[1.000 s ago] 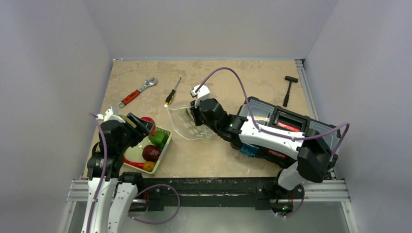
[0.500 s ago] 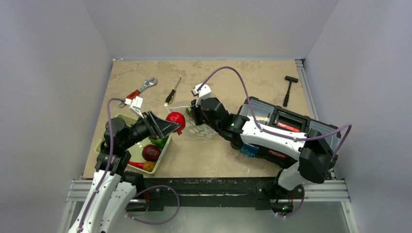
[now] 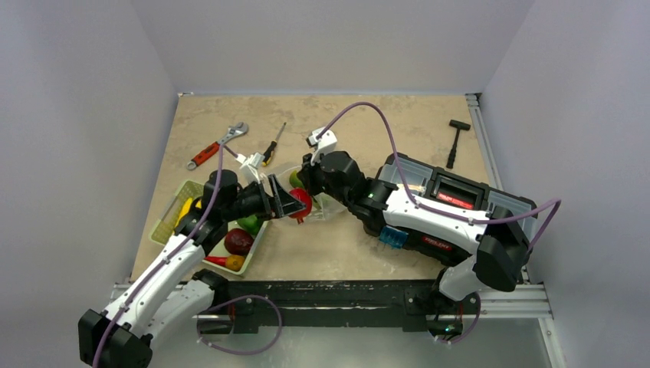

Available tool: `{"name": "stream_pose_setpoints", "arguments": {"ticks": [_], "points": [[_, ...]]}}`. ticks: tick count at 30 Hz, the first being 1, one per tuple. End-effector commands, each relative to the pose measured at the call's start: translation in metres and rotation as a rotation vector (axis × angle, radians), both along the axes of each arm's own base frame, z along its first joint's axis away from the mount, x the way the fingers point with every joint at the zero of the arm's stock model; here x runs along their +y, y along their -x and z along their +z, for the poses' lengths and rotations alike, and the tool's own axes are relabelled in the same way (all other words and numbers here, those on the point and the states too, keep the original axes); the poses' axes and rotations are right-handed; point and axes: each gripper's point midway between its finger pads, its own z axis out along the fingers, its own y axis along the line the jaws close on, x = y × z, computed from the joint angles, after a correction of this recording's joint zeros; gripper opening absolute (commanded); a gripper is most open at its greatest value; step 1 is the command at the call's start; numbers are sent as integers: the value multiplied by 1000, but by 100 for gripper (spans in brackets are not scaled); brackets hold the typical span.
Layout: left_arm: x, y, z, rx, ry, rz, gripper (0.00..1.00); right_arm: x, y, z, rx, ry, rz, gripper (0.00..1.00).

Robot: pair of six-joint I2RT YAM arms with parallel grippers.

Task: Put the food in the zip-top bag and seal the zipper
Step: Place the fake fruit in the zipper food storage bag.

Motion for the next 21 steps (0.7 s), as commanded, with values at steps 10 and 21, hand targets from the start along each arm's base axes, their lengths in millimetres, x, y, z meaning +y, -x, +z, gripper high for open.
{"name": "stream_pose_setpoints", "arguments": {"ticks": [10,21], "points": [[-13,2,18,-97,-49,-63,88,4,-8,76,-74,-194,-4,0],[57,10,40,-226,-259,207,84,-18,-12,55,-62,-148,-43,0]]}}
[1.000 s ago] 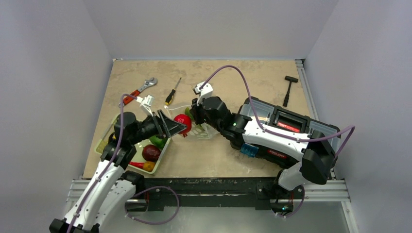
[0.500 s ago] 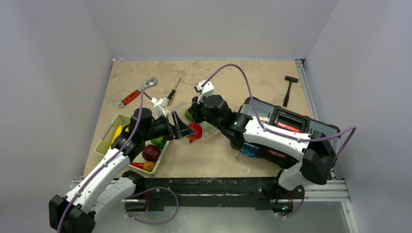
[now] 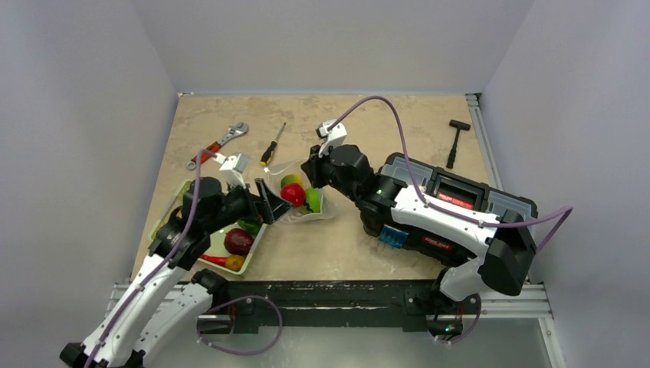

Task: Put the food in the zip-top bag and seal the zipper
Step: Place the fake fruit in the zipper food storage bag, then adjust the zipper food storage bag at the center of the board.

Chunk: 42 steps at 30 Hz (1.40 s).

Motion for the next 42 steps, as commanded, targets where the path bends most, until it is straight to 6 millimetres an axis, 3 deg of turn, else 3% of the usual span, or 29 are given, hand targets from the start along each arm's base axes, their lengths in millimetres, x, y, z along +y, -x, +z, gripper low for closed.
{"name": "stream_pose_setpoints", "arguments": {"ticks": [1,5,12,16,19,21,23,25,27,29,31,33,35,38,40,42], "points": [[39,-1,17,-80,-74,184,81,-10,0,30,-51,-77,-14,0],[44,1,21,-56,-8,252,76,-9,3,25,-46,-71,8,0],[35,-12,2,19,-35,254,87,-7,6,26,-40,-81,27,0],[18,-21,-9,95,-55,192,79,-7,6,26,-37,-81,25,0],[4,-23,-16,131,-43,130,70,-8,6,28,-39,-80,24,0],[0,-24,-16,118,-41,101,56,-10,6,29,-44,-73,23,0],[-3,-22,1,58,-23,66,24,-13,4,30,-58,-43,16,0],[-7,-18,33,-26,30,30,2,-23,1,32,-75,13,-15,0],[-10,-12,67,-93,93,5,0,-42,-3,35,-88,99,-75,0],[-14,-7,86,-96,137,-17,0,-59,-2,54,-127,127,-110,0],[-21,-5,87,-55,171,-43,0,-63,5,70,-151,96,-89,0],[-24,-9,72,-19,170,-42,0,-57,13,73,-164,55,-35,0],[-21,-18,46,16,137,9,0,-43,15,56,-147,28,13,2],[-9,-31,6,60,62,98,0,-33,0,2,-69,121,-20,0],[-8,-38,-7,90,30,109,0,-29,-9,-29,-37,190,-39,0],[-12,-42,2,85,24,82,0,-28,-18,-46,-24,259,-64,0]]}}
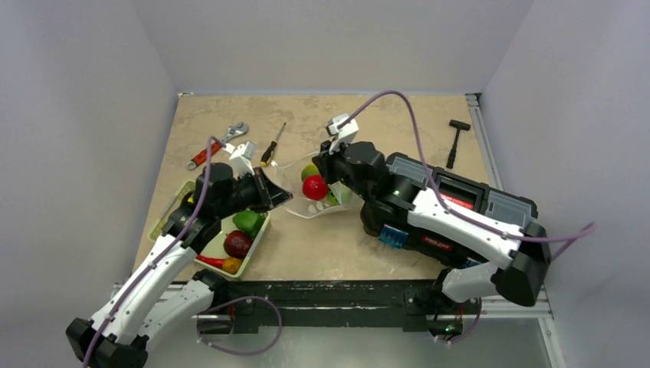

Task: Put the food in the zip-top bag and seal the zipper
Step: Adjust the zipper food storage bag at the center of the board.

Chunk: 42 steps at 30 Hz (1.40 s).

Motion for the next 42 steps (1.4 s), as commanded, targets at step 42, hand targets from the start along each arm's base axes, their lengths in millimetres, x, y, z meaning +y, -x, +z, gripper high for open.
{"name": "stream_pose_setpoints", "arguments": {"ticks": [42], "points": [[8,-31,-12,18,-49,35,0,2,-11,-51,69,134,-43,0]]}}
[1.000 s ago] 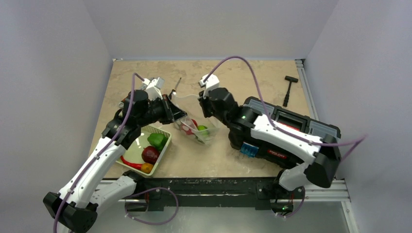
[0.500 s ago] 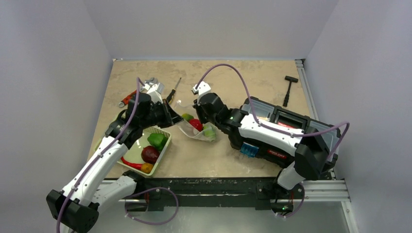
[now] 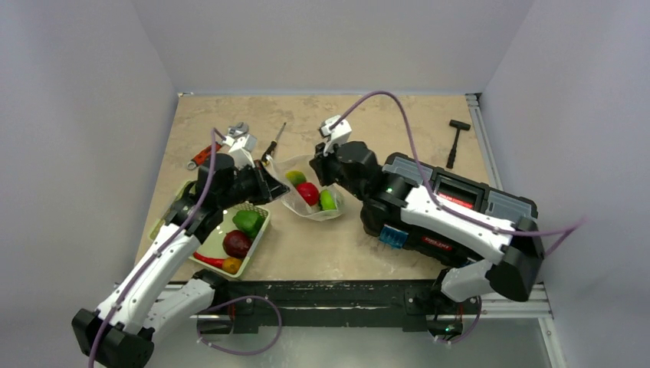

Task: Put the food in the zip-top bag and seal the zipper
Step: Adjust the zipper food storage bag at the center of the board.

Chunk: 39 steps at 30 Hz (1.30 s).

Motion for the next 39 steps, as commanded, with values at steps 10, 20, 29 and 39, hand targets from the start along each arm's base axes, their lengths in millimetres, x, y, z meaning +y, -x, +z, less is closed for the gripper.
{"name": "stream_pose_setpoints", "arguments": {"ticks": [10,20,29,39], "points": [[-14,-31,46,-53,45,-41,0,-17,-24,11,-57,121,-130,0],[-4,-17,13,5,31,0,0,1,1,3,-1,-14,-2,0],[2,-31,-7,66,-1,15,0,-5,-21,-51,47,154,-115,0],[12,-8,14,-24,-24,-22,61,7,-18,-21,13,56,-57,0]]}}
